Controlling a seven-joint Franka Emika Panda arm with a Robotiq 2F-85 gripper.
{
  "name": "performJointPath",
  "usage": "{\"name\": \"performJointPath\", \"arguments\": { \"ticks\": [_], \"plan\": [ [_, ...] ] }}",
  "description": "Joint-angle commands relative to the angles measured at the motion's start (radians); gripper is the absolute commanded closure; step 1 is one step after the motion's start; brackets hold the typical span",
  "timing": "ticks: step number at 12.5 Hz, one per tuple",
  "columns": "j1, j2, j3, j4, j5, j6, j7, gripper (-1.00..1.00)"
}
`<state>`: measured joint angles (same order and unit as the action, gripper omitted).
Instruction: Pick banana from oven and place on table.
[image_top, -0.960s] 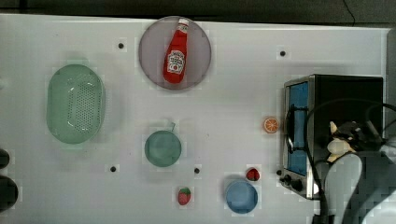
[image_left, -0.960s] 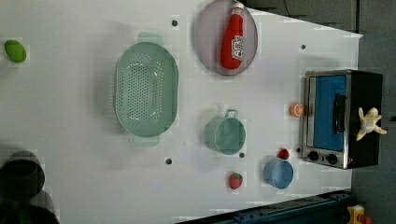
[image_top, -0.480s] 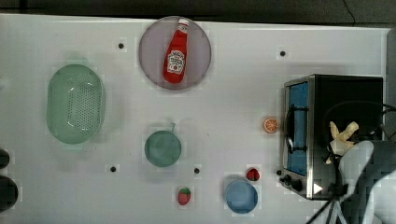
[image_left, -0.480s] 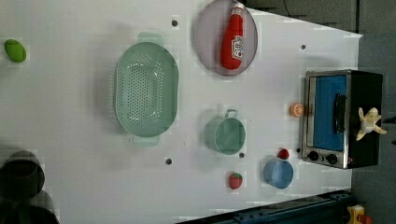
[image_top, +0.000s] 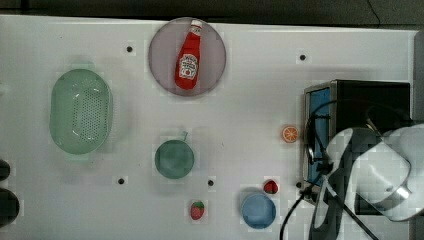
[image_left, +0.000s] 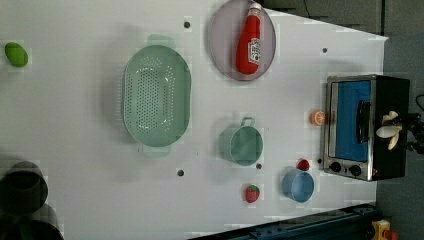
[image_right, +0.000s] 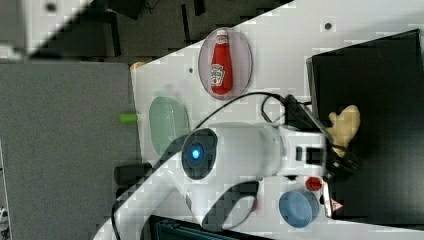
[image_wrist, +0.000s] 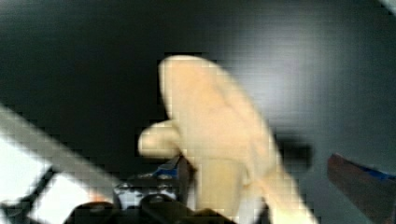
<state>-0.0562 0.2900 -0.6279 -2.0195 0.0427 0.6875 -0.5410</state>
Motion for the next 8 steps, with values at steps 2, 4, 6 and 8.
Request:
{"name": "performJointPath", "arguments": {
  "ticks": [2, 4, 6, 8],
  "plan": [
    [-0.002, -0.028, -0.01, 0.026, 0.053, -0.002, -0.023, -0.43],
    [-0.003, -0.029, -0.011, 0.026, 0.054, -0.002, -0.023, 0.06],
    [-0.002, -0.031, -0.009, 0.035, 0.054, -0.002, -0.023, 0.48],
    [0.0, -0.039, -0.009, 0.068, 0.049, -0.006, -0.022, 0.54]
  ]
}}
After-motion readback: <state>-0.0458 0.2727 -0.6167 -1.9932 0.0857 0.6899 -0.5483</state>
